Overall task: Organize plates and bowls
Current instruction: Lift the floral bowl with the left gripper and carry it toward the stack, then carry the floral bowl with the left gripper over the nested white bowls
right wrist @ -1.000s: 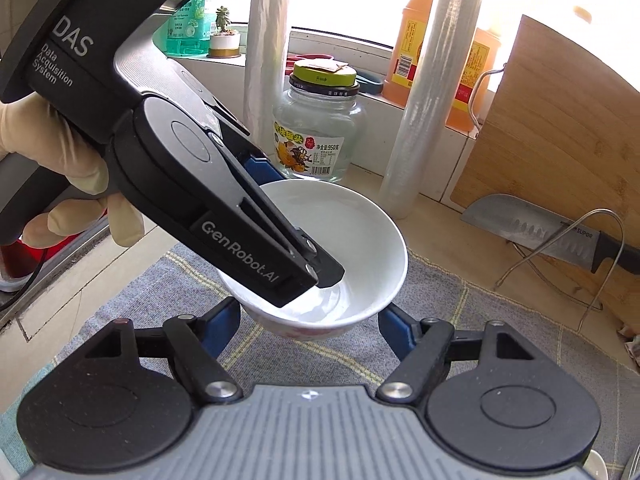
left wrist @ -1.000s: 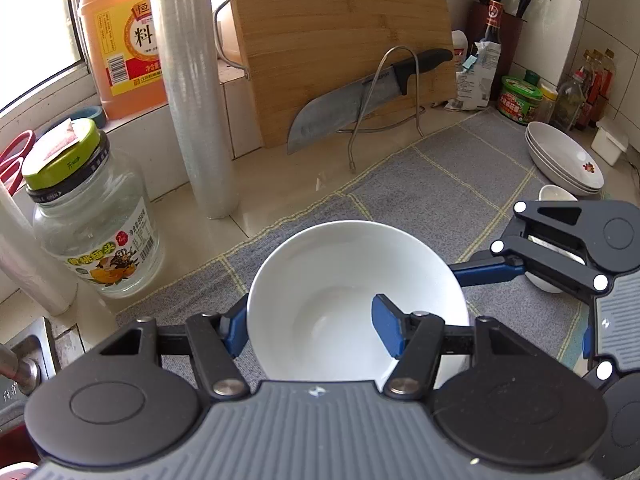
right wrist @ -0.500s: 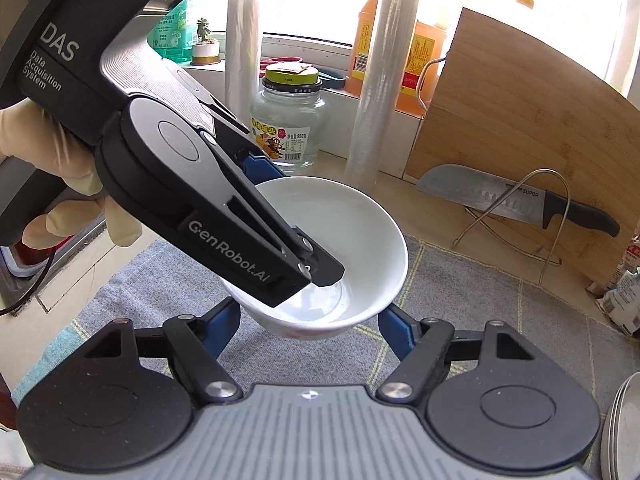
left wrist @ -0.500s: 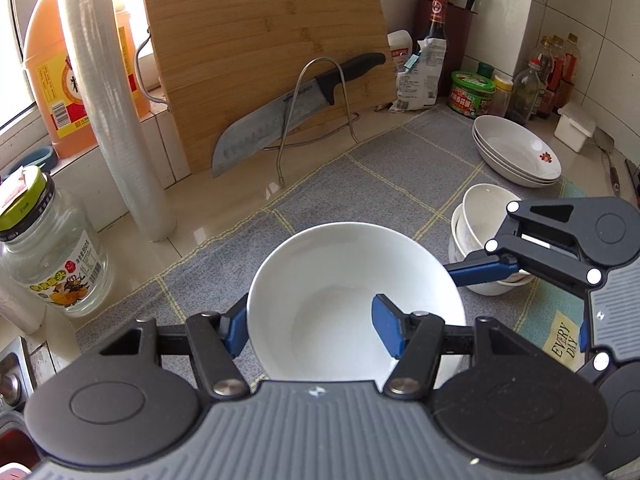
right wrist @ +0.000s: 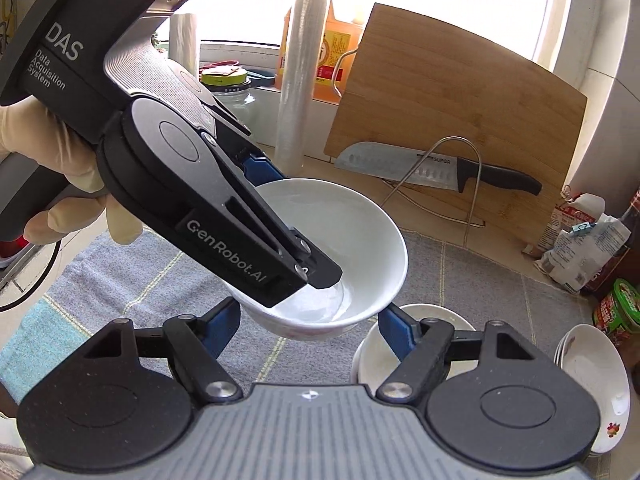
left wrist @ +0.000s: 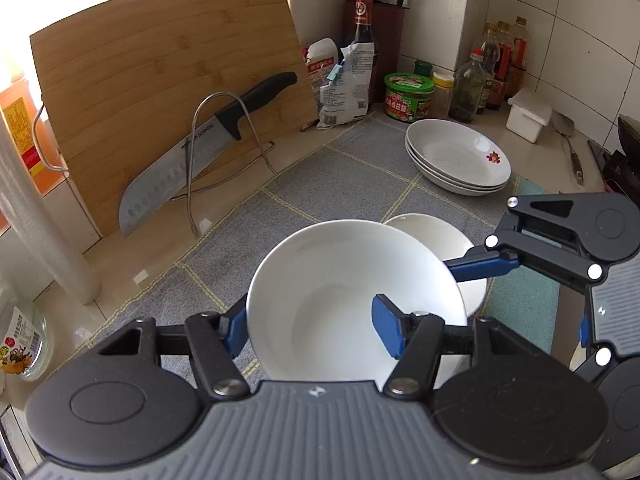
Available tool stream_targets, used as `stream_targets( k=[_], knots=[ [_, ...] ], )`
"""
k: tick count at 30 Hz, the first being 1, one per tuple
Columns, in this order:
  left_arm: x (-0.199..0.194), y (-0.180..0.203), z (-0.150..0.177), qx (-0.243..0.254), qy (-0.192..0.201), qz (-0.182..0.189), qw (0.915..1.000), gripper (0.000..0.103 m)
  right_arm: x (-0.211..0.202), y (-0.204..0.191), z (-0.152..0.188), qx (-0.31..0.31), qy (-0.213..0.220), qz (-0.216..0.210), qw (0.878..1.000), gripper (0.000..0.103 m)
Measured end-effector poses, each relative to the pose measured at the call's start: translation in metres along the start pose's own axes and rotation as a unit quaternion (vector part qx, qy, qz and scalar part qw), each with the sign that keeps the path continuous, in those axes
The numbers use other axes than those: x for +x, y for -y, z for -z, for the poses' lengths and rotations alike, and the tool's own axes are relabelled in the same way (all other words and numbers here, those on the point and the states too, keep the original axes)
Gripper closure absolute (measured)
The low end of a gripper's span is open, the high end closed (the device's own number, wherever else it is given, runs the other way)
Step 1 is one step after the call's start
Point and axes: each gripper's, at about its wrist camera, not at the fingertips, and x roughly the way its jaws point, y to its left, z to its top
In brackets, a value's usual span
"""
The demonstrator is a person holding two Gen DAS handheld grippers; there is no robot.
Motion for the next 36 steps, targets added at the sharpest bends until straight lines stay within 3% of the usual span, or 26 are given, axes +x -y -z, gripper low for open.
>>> stream_targets(
  k=[16, 36],
  knots=[
    [0.043, 0.047, -0.038, 0.051, 0.001, 0.056, 0.9971, 0.041, -0.015, 0.049, 0.031, 0.044, -0.017, 0.063, 0.997, 0.023],
    [0.072, 0.060, -0.038, 0.063, -0.024, 0.064, 0.9957, 0.041, -0.002, 0.066, 0.048, 0.075, -0.042, 0.047, 0.995, 0.023]
  ],
)
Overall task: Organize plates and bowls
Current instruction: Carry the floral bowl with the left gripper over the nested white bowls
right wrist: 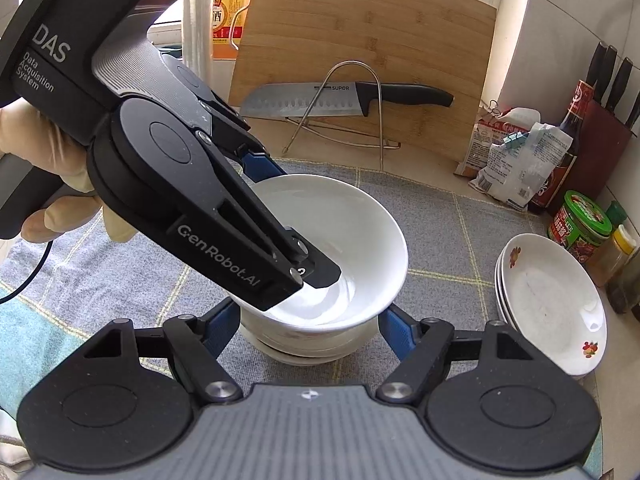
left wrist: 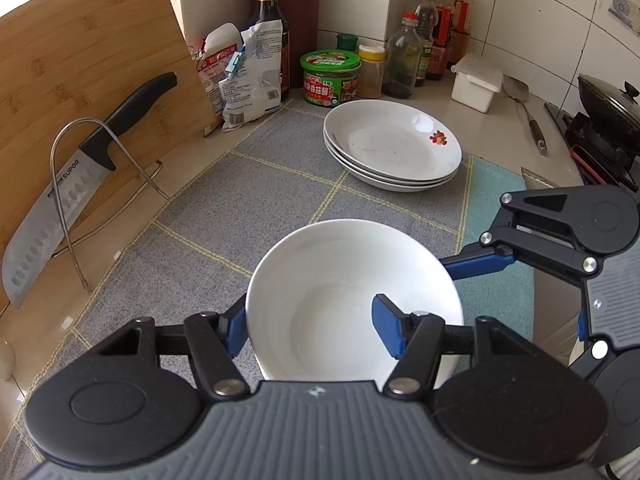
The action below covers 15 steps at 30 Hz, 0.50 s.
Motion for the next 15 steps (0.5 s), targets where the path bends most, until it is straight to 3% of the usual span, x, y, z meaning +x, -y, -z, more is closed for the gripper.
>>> stream_targets(
  k=[15],
  knots=[
    [0.0046, 0.0061, 0.0006, 0.035, -0.002, -0.017, 0.9992, 0.040, 0.0019, 0.0035, -0.0010, 0.007, -0.004, -0.003, 1.000, 0.023]
  ],
)
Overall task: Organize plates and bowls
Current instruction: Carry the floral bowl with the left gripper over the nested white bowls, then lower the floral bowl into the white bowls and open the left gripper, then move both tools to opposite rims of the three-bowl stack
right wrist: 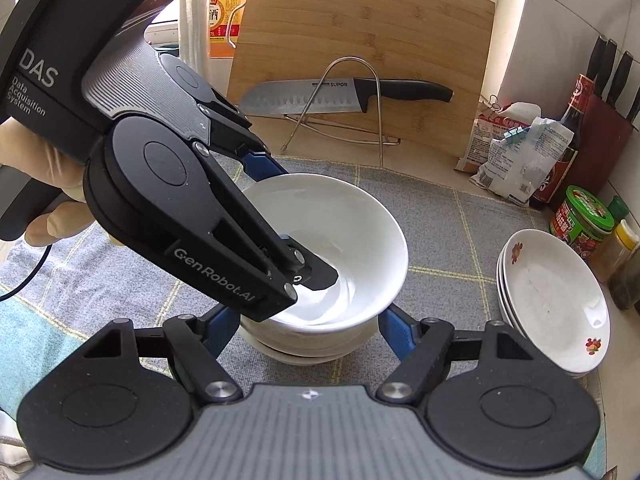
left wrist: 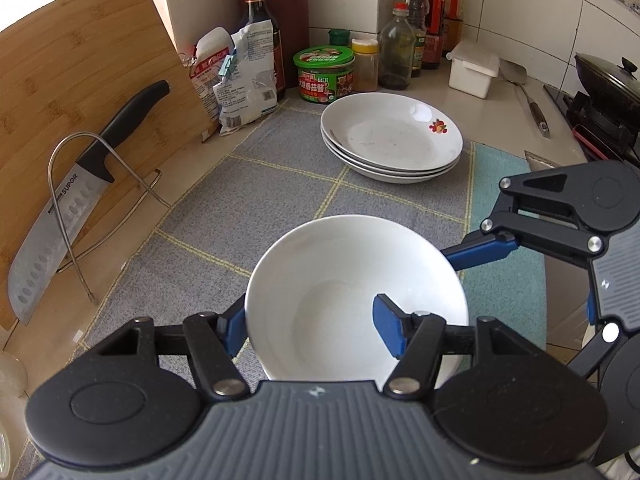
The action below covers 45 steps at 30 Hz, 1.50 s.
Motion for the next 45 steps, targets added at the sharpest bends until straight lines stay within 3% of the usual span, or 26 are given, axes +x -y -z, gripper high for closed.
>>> stream_targets(
  k=[11, 16, 35, 45],
  knots=[
    [0.004, 0.001, 0.001, 0.005, -0.003, -0.002, 1.0000, 0.034, 0.002, -0.001, 0.001, -0.004, -0.004, -0.002, 1.000, 0.022],
    [0.001, 0.001, 0.003, 0.003, 0.002, -0.001, 1.0000, 0.031, -0.007, -0.002, 0.000, -0.006, 0.026, -0.006, 1.000, 0.003],
    [-0.042, -0.018, 0.025, -0.042, 0.074, -0.027, 0.9959, 0.008, -0.010, -0.006, -0.003, -0.003, 0.029, -0.020, 0.999, 0.000],
    [-0.060, -0.024, 0.066, -0.071, 0.109, -0.022, 0.9913, 0.006, -0.016, -0.007, 0.003, 0.004, 0.011, 0.022, 1.000, 0.000]
  ],
)
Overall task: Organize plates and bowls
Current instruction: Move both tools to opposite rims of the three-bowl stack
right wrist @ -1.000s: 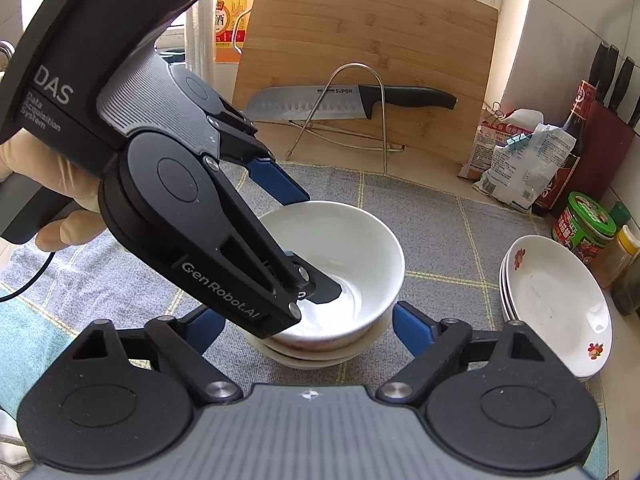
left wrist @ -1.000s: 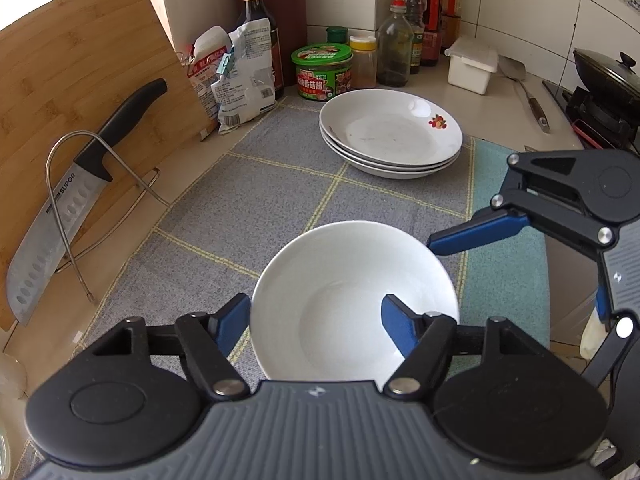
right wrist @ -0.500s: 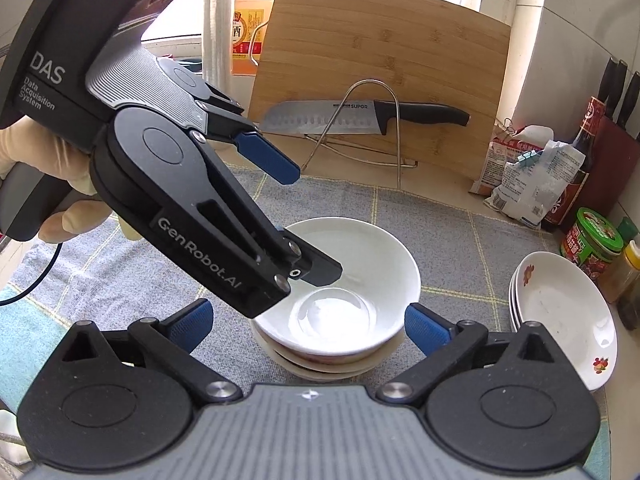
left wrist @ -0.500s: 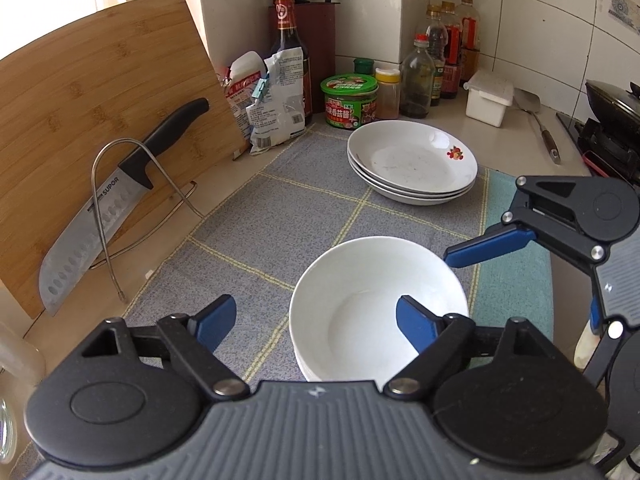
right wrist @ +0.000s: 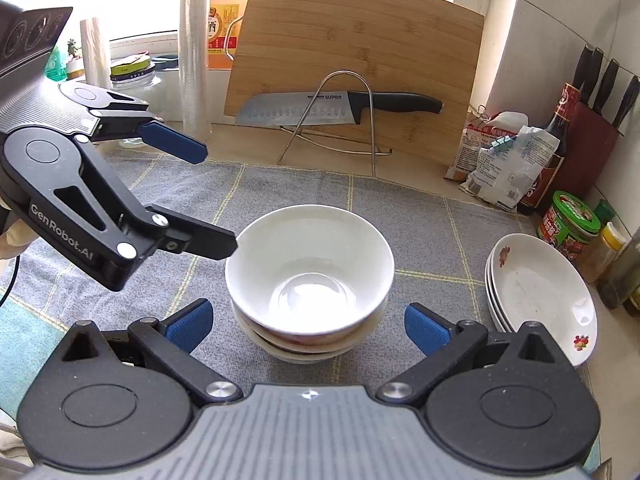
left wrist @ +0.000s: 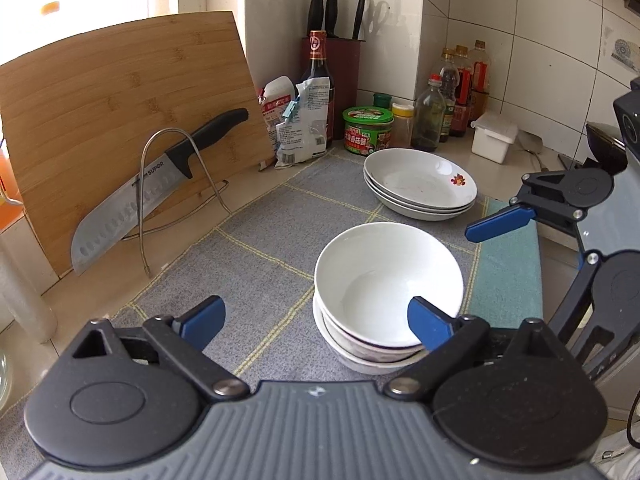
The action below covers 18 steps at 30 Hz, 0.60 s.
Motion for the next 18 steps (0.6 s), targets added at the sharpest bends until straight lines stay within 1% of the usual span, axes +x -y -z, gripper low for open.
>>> stream_targets(
  k=[4, 9, 12, 15, 18],
  knots=[
    [0.003, -0.002, 0.018, -0.014, -0.007, 0.002, 0.9999, 0.005, 0.002, 0.005, 0.011, 0.003, -0.027, 0.013, 1.000, 0.000],
    [0.014, 0.011, 0.037, -0.029, -0.032, -0.018, 0.9989, 0.005, 0.018, 0.021, 0.029, -0.014, -0.058, 0.007, 0.998, 0.000],
    [0.025, 0.021, 0.041, -0.044, -0.047, -0.036, 0.9973, 0.005, 0.035, 0.036, 0.036, -0.023, -0.071, -0.017, 0.997, 0.000],
    [0.038, 0.034, 0.042, -0.061, -0.064, -0.065, 0.9939, 0.005, 0.052, 0.051, 0.042, -0.048, -0.079, -0.045, 0.995, 0.000],
    [0.049, 0.048, 0.042, -0.075, -0.076, -0.086, 0.9906, 0.005, 0.064, 0.066, 0.045, -0.076, -0.076, -0.079, 0.991, 0.000]
  ],
)
